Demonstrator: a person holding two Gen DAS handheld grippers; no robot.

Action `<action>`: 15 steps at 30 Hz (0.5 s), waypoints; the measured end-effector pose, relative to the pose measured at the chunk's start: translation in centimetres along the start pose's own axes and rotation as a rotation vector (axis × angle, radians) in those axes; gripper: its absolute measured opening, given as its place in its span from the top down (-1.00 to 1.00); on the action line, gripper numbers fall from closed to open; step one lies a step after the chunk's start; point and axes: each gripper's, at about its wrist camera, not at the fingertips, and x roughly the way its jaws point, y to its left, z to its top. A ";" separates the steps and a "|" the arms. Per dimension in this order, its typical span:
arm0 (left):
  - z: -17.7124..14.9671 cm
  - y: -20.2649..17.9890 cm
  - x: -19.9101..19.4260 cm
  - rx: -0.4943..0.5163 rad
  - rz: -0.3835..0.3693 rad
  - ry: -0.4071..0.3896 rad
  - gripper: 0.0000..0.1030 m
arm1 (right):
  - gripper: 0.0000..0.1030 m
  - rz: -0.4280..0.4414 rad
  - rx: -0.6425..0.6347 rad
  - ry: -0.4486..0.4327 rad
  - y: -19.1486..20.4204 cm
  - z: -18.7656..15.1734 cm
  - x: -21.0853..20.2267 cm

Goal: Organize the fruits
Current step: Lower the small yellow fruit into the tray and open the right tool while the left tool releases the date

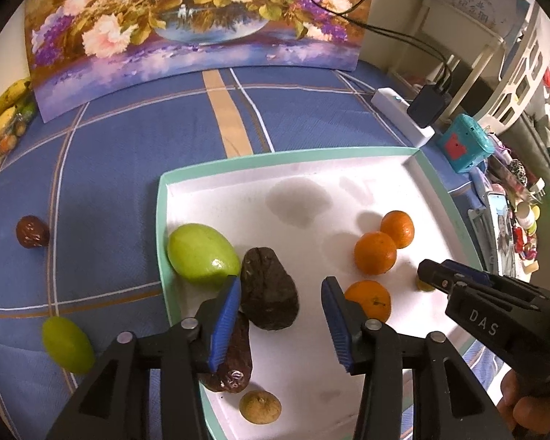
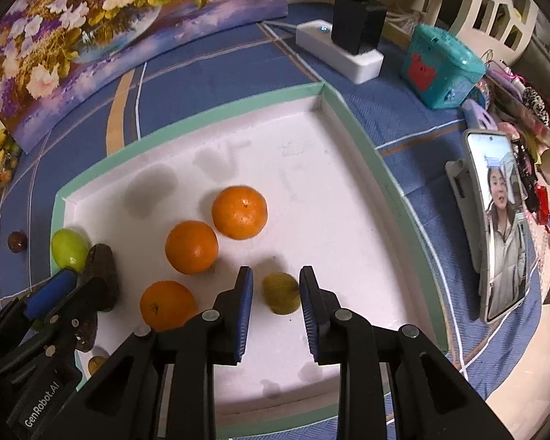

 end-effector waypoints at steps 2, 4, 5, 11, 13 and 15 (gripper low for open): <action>0.1 -0.1 -0.6 0.005 -0.001 -0.011 0.04 | 0.48 0.001 0.002 -0.018 -0.1 0.1 -0.6; 0.1 -0.2 -1.2 0.009 0.002 -0.026 0.04 | 0.48 0.003 0.003 -0.033 -0.1 0.2 -1.1; 0.2 -0.1 -1.6 0.009 0.009 -0.034 0.04 | 0.48 0.004 0.002 -0.042 -0.1 0.2 -1.4; 0.2 1.6 -3.4 -0.057 0.047 -0.043 0.04 | 0.48 0.018 -0.020 -0.057 0.9 0.2 -1.9; 0.0 2.5 -4.0 -0.084 0.063 -0.053 0.04 | 0.48 0.021 -0.026 -0.057 1.2 0.1 -2.0; -0.2 3.7 -4.7 -0.118 0.086 -0.062 0.04 | 0.48 0.023 -0.033 -0.059 1.5 0.0 -2.1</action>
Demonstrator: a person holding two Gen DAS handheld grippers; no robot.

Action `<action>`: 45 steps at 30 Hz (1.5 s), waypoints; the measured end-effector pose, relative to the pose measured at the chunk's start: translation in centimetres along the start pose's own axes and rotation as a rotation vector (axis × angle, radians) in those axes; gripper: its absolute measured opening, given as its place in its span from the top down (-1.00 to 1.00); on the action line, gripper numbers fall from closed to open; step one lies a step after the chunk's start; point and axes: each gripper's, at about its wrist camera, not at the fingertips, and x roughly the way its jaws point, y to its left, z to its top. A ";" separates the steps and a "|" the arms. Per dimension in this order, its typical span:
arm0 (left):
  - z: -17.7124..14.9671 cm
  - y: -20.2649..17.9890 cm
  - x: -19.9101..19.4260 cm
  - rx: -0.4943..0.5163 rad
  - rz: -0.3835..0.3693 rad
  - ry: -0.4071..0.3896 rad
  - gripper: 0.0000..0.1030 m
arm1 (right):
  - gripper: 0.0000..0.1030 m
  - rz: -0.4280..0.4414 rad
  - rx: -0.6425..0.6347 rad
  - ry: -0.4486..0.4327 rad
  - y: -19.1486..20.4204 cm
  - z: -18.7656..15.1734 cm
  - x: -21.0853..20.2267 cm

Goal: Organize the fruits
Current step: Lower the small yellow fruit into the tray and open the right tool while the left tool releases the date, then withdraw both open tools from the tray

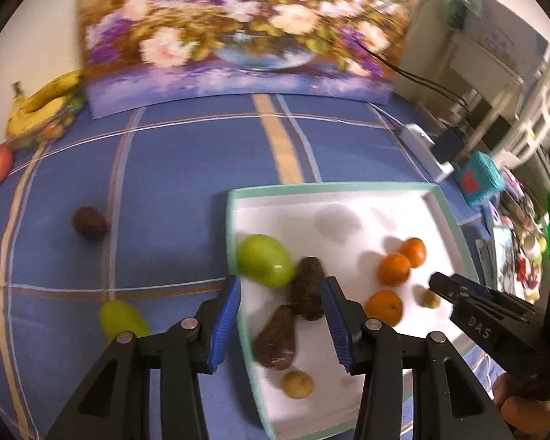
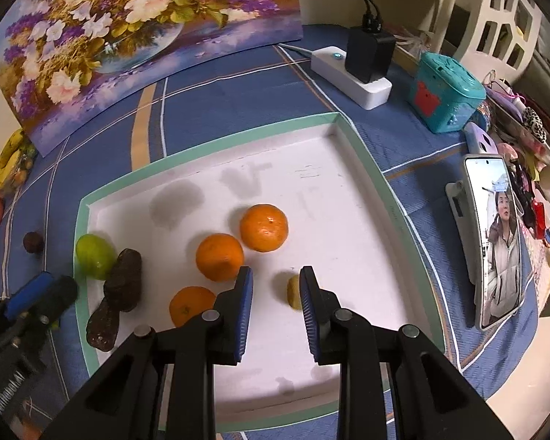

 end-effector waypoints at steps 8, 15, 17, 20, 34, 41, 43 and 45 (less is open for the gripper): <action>0.0 5.5 -1.5 -0.134 0.047 -0.013 0.04 | 0.48 0.024 -0.029 -0.011 1.3 -0.1 -0.4; -0.7 9.2 -3.0 -0.217 0.079 -0.022 0.04 | 0.48 0.060 -0.058 -0.028 2.9 -0.3 -1.0; -1.1 10.0 -3.5 -0.230 0.088 -0.025 0.04 | 0.48 0.073 -0.073 -0.036 3.5 -0.4 -1.4; -1.8 11.3 -4.2 -0.253 0.101 -0.029 0.04 | 0.48 0.100 -0.096 -0.049 4.5 -0.5 -1.9; -5.2 17.4 -6.0 -0.427 0.147 -0.033 0.04 | 0.48 0.142 -0.173 -0.063 7.7 -1.2 -2.8; -5.3 17.2 -5.7 -0.418 0.157 -0.026 -0.21 | 0.48 0.137 -0.190 -0.050 8.2 -1.4 -2.6; -5.3 17.1 -5.6 -0.412 0.171 -0.023 -0.50 | 0.45 0.134 -0.196 -0.041 8.3 -1.5 -2.3; -5.3 17.1 -5.5 -0.407 0.192 -0.020 -0.63 | 0.03 0.128 -0.207 -0.032 8.4 -1.6 -2.1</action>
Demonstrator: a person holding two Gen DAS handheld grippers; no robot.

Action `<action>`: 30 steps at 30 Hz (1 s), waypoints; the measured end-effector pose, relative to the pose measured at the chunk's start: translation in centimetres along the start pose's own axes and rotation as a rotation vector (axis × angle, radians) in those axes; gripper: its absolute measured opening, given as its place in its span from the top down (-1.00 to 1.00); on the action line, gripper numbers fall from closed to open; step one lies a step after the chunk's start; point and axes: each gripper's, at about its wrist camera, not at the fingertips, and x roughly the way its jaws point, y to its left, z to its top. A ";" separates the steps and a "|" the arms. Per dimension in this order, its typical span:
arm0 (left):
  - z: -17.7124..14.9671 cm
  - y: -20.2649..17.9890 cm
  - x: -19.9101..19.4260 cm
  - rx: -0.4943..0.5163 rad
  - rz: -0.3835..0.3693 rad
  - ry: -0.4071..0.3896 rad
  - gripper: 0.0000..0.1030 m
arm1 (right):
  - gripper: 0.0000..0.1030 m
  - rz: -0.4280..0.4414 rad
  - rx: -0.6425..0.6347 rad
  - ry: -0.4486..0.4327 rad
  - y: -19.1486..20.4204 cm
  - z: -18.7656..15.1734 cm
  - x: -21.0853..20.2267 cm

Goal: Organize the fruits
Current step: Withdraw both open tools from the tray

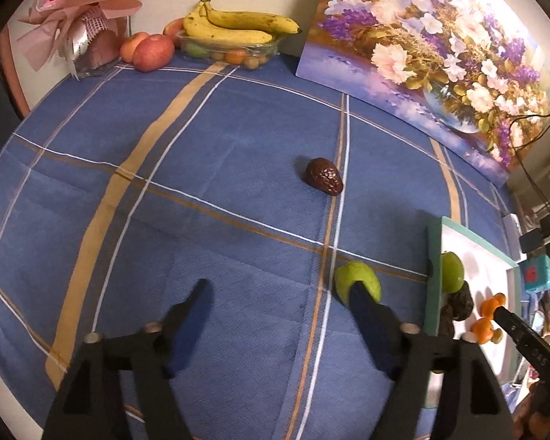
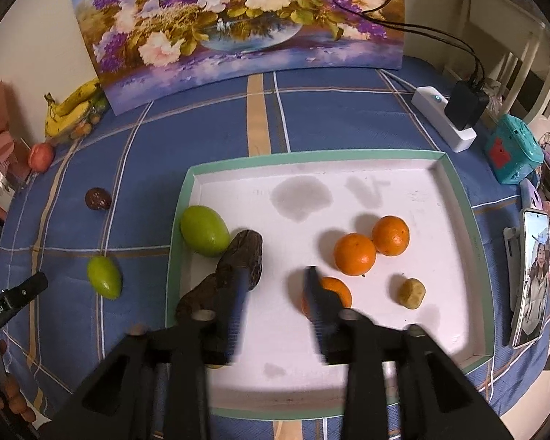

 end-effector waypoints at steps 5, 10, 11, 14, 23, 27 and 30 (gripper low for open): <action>-0.1 0.1 0.3 -0.002 0.029 0.004 -0.91 | -0.28 0.003 -0.014 -0.008 0.3 0.0 -0.1; 0.0 0.5 0.1 -0.014 0.049 -0.024 -1.00 | -0.41 -0.006 -0.023 -0.013 0.4 0.1 -0.1; 0.0 0.5 0.0 -0.013 0.054 -0.034 -1.00 | -0.49 -0.004 -0.027 -0.015 0.4 0.1 -0.1; 0.0 0.4 -0.3 -0.004 0.062 -0.063 -1.00 | -0.71 -0.010 -0.042 -0.022 0.6 0.1 -0.1; 0.3 -0.4 -1.3 0.025 0.069 -0.128 -1.00 | -0.85 0.026 -0.043 -0.099 0.9 0.3 -0.9; 0.5 -0.9 -1.7 0.037 0.097 -0.150 -1.00 | -0.85 0.018 -0.055 -0.105 1.2 0.1 -0.8; 0.6 -0.7 -1.8 0.024 0.078 -0.144 -1.00 | -0.85 0.038 -0.061 -0.110 1.5 0.0 -0.7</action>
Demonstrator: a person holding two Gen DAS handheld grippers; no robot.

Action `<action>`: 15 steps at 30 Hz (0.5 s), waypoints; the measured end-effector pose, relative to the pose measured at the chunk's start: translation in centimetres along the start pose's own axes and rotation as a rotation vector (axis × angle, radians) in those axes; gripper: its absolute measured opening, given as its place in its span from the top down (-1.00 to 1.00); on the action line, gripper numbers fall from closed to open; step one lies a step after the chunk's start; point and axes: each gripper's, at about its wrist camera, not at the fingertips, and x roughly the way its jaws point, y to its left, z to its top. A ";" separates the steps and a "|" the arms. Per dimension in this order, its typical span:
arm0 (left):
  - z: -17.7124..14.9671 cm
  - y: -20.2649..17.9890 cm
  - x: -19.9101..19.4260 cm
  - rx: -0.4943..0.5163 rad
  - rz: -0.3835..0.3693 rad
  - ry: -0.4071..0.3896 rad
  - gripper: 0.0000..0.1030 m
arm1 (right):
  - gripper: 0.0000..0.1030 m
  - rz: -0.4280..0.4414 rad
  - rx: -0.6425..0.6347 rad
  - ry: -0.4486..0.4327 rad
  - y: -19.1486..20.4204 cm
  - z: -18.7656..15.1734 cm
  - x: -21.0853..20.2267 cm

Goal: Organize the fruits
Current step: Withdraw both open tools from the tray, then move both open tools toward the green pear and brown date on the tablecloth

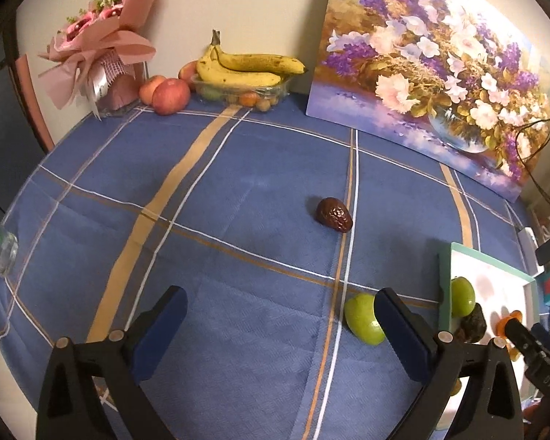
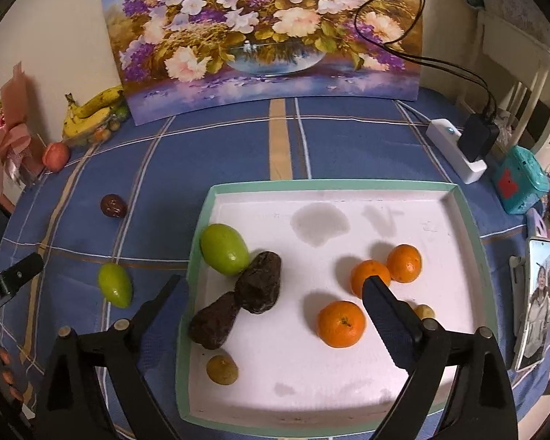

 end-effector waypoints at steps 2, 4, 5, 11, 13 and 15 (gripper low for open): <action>-0.1 0.1 -0.1 -0.007 -0.005 0.001 -1.00 | -0.85 0.005 0.005 -0.001 0.1 -0.1 0.0; -0.1 0.0 -0.1 -0.009 0.013 0.007 -1.00 | -0.85 0.002 0.008 -0.001 0.2 -0.1 0.1; -0.1 0.0 -0.1 -0.008 0.030 0.019 -1.00 | -0.85 -0.002 0.014 -0.002 0.1 -0.1 0.1; -0.2 -0.2 -0.1 0.006 0.030 0.028 -1.00 | -0.85 -0.013 0.067 0.017 -0.2 -0.1 0.5; 0.0 -0.2 -0.3 0.009 0.031 0.025 -1.00 | -0.85 -0.020 0.068 0.018 -0.3 -0.1 0.6; 0.1 -0.1 -0.3 0.007 0.037 0.020 -1.00 | -0.85 -0.021 0.079 0.022 -0.4 -0.1 0.7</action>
